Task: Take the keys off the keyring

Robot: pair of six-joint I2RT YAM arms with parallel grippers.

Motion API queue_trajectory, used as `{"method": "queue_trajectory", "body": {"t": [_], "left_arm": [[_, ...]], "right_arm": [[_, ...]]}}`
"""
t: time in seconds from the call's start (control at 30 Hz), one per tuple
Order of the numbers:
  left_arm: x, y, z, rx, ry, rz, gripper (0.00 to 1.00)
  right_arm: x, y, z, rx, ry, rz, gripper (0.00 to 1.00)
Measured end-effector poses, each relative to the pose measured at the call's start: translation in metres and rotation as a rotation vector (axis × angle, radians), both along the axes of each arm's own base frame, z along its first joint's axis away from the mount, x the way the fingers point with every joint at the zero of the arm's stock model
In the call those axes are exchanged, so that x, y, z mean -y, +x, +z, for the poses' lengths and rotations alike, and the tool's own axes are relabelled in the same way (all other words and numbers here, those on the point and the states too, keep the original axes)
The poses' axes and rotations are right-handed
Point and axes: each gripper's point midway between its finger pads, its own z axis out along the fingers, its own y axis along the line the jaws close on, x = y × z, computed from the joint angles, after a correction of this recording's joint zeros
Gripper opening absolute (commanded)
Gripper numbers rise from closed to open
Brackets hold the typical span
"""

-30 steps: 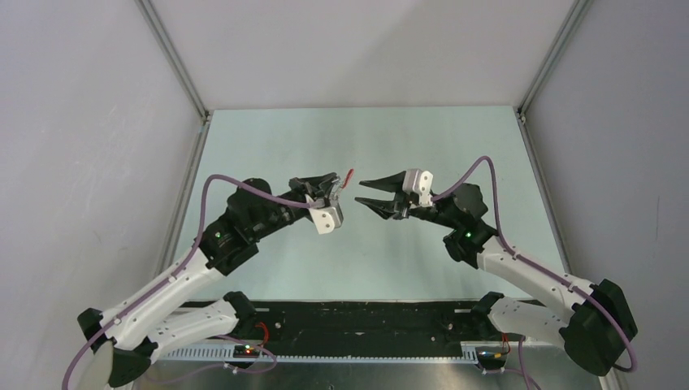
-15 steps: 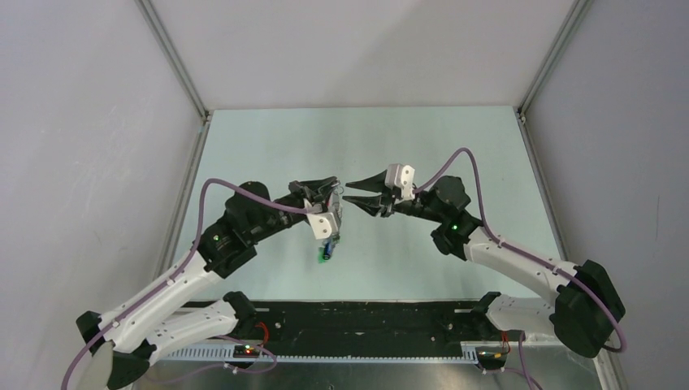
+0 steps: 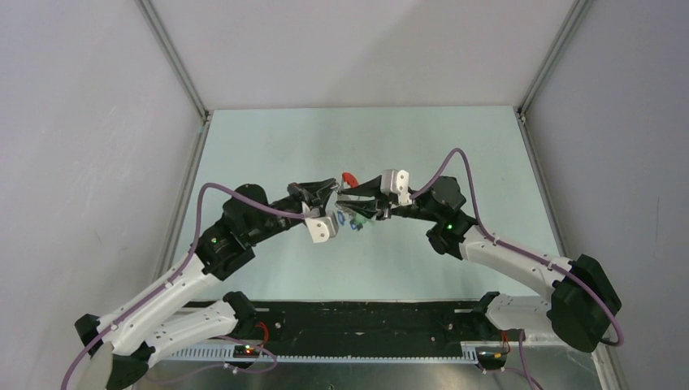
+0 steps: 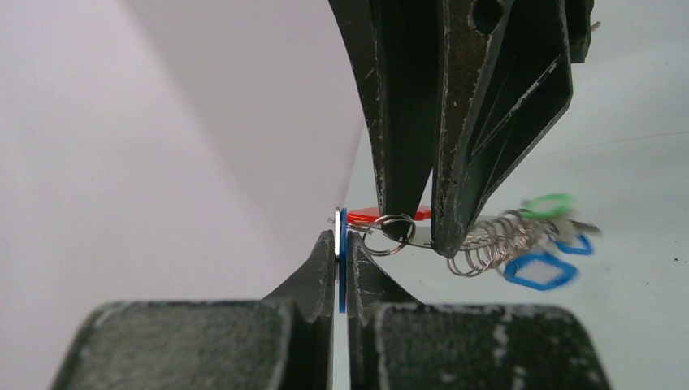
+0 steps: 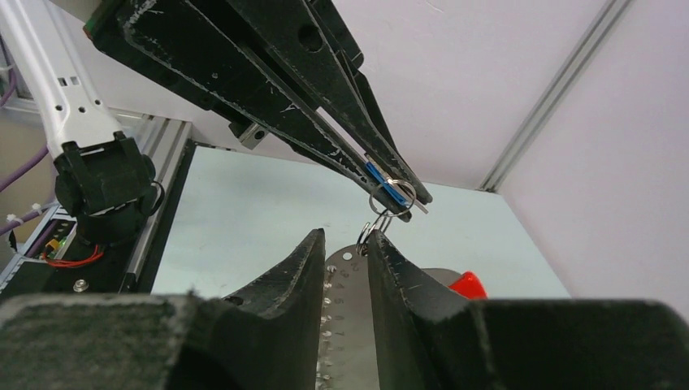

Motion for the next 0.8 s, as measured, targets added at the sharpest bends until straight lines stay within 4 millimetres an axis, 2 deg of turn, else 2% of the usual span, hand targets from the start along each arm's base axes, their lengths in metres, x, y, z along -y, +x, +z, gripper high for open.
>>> {"method": "queue_trajectory", "body": {"t": [0.37, 0.53, 0.7, 0.77, 0.8], "left_arm": [[0.002, -0.003, 0.0, 0.001, 0.0, -0.024, 0.0], [0.002, -0.006, 0.0, 0.0, -0.001, -0.033, 0.0], [0.004, -0.008, 0.001, 0.0, -0.002, -0.047, 0.0], [0.004, -0.008, 0.001, 0.0, -0.002, -0.051, 0.0], [0.005, -0.009, 0.001, 0.0, -0.003, -0.053, 0.0]], "right_arm": [[-0.004, -0.013, -0.001, 0.046, -0.015, 0.055, 0.2], [-0.005, -0.012, -0.001, 0.059, -0.016, 0.052, 0.23], [-0.004, -0.01, 0.001, 0.07, -0.012, 0.038, 0.22], [-0.004, -0.01, 0.001, 0.07, -0.011, 0.036, 0.18], [-0.004, -0.009, 0.001, 0.071, -0.011, 0.035, 0.09]]}}
